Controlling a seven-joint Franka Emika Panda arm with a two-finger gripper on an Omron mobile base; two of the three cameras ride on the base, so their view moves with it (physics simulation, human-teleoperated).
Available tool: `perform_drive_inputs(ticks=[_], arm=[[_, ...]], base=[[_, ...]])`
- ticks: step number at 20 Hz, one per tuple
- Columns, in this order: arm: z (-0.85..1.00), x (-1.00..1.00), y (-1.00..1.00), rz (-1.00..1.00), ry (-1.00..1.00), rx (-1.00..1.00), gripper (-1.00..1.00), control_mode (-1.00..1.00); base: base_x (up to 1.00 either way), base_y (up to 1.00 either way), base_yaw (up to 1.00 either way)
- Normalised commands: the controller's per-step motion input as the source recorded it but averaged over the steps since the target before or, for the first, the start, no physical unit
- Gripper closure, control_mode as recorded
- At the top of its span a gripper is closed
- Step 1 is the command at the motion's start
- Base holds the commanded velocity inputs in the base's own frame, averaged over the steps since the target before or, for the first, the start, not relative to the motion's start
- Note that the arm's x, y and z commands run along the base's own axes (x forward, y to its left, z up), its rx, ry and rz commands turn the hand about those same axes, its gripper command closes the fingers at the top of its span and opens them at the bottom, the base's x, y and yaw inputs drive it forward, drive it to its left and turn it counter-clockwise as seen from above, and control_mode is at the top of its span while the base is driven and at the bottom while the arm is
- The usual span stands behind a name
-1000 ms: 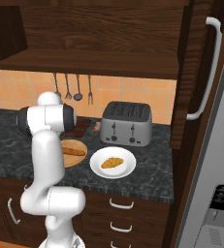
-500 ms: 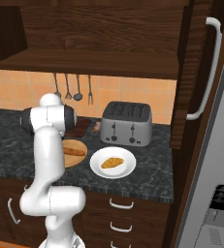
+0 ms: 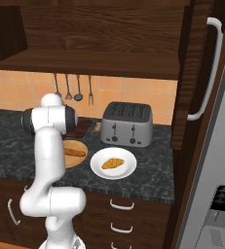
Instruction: From the different types of pastries on the counter, select a croissant and place it on the cutting board. Then retrieve a jar of jam from the cabinet and place it alongside the croissant on the cutting board.
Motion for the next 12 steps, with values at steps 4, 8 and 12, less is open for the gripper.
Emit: perform_drive_inputs(ticks=[4,8,12], arm=[[-0.03,0.18,0.0,0.0,0.01,0.0,1.0,-1.0],[-0.44,0.54,0.0,-0.01,0.2,0.0,1.0,-1.0],[-0.66,0.58,0.19,0.0,0.31,0.0,-1.0,-1.0]], base=[[0.0,0.0,0.0],[0.0,0.0,0.0],[0.0,0.0,0.0]])
